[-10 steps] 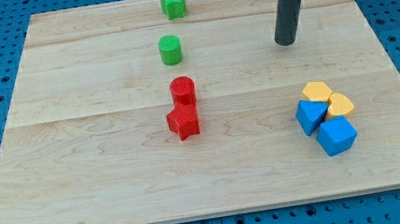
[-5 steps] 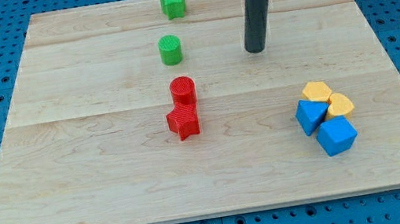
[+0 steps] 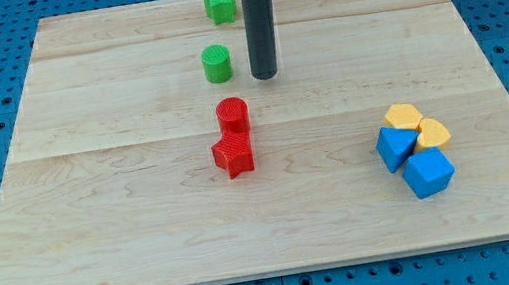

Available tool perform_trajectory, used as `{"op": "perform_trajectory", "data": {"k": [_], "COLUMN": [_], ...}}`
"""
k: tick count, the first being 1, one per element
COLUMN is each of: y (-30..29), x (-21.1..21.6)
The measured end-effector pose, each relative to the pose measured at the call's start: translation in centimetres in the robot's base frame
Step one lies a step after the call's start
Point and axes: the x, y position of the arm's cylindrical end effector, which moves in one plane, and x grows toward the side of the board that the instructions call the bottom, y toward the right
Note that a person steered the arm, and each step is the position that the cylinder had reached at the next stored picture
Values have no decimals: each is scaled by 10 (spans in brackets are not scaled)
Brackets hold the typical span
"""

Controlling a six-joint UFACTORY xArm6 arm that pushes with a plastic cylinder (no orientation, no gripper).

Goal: Move green circle on center right of the board

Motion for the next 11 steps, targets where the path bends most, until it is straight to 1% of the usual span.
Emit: {"op": "perform_trajectory", "data": {"k": [1, 2, 3, 4, 5, 6, 8, 9, 10, 11], "y": [-66, -100, -36, -25, -36, 8, 41, 99, 140, 85], "x": [0, -19, -24, -36, -51, -55, -78, -56, -24, -51]}}
